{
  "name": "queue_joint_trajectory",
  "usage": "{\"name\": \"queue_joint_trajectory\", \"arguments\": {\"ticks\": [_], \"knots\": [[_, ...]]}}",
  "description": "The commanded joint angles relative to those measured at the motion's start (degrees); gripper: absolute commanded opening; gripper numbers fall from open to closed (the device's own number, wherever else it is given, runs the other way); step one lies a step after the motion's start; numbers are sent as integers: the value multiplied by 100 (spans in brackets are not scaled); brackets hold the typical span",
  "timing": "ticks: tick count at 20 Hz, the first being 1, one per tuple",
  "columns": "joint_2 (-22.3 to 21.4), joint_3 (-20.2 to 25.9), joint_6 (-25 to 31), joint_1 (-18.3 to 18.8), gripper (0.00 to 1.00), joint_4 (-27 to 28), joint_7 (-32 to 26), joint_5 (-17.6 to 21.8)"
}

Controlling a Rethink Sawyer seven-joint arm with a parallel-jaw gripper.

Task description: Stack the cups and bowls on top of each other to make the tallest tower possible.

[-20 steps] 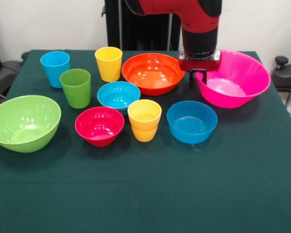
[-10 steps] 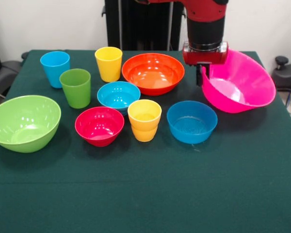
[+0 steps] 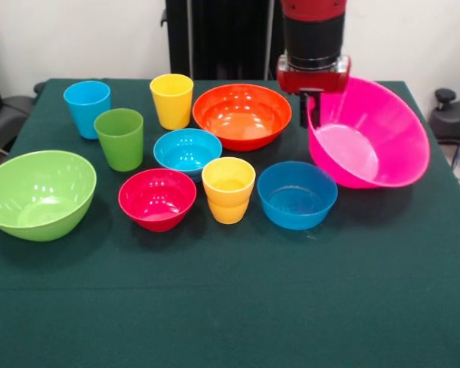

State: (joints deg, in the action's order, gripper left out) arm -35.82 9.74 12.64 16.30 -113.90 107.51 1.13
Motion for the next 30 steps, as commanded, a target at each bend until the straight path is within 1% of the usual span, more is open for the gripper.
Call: {"name": "queue_joint_trajectory", "arguments": {"ticks": [1,4,8,11,14,15,17,20,25,30], "knots": [[-243,383,102,459,0,-758,537,145],[-143,464,-58,557,0,-832,516,208],[198,530,-412,497,0,-798,641,208],[210,583,-409,470,0,-817,680,154],[97,638,-385,511,0,-954,702,124],[108,666,-393,541,0,-962,688,127],[292,756,-542,626,0,-939,674,152],[649,741,-928,495,0,-811,801,158],[891,872,-1242,313,0,-729,1011,12],[1062,976,-1419,245,0,-632,1060,-72]]}}
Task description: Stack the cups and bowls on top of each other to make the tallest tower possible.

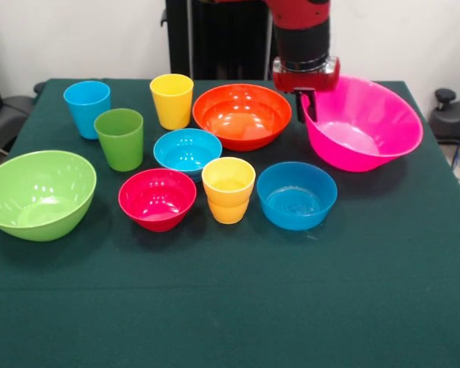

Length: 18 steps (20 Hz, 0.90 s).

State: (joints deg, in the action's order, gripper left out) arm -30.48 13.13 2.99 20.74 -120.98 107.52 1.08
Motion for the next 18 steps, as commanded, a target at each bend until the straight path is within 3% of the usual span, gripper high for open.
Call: {"name": "queue_joint_trajectory", "arguments": {"ticks": [1,13,17,18], "knots": [[562,651,-484,-203,0,98,1061,-76],[430,652,-504,-401,0,138,1192,-263],[-372,-77,44,-910,0,131,1245,-447],[-619,-448,292,-1147,0,194,1181,-451]]}}
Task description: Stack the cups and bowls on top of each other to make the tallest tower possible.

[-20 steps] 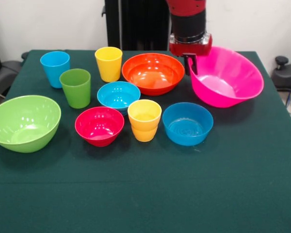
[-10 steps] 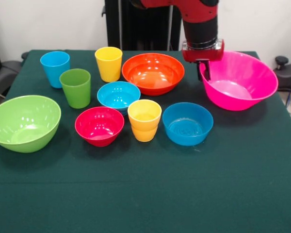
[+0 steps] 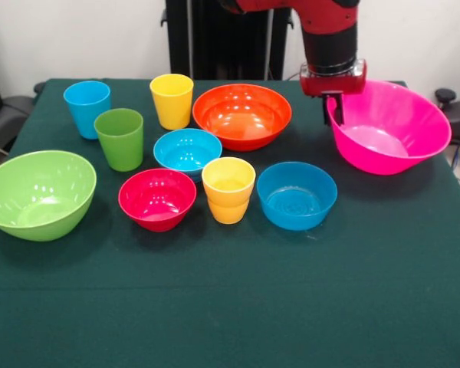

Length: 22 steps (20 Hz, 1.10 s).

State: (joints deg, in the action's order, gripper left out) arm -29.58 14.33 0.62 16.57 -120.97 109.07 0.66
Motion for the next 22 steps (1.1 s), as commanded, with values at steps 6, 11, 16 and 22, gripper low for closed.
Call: {"name": "queue_joint_trajectory", "arguments": {"ticks": [6,11,16,22], "knots": [[-920,-1247,868,-1102,0,518,841,-344],[-769,-1153,801,-997,0,615,804,-309],[-268,-746,310,-649,0,671,784,-204],[-134,-802,77,-713,0,666,960,-235]]}}
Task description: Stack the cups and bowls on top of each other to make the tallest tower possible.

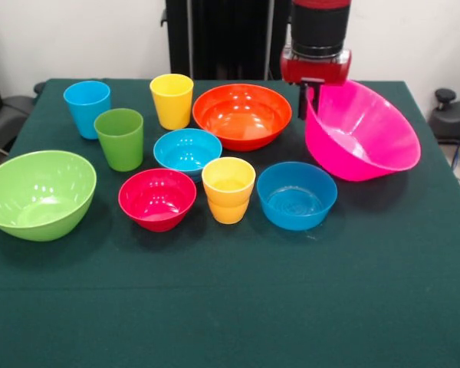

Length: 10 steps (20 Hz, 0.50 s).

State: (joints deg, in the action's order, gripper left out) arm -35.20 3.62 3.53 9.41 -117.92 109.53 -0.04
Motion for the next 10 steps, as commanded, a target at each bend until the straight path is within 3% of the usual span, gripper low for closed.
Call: {"name": "queue_joint_trajectory", "arguments": {"ticks": [1,4,5,10], "knots": [[441,274,-250,7,0,344,934,-162],[456,266,-279,-7,0,328,952,-160],[453,238,-249,-34,100,342,927,-161],[397,466,-177,99,100,195,1021,-244]]}}
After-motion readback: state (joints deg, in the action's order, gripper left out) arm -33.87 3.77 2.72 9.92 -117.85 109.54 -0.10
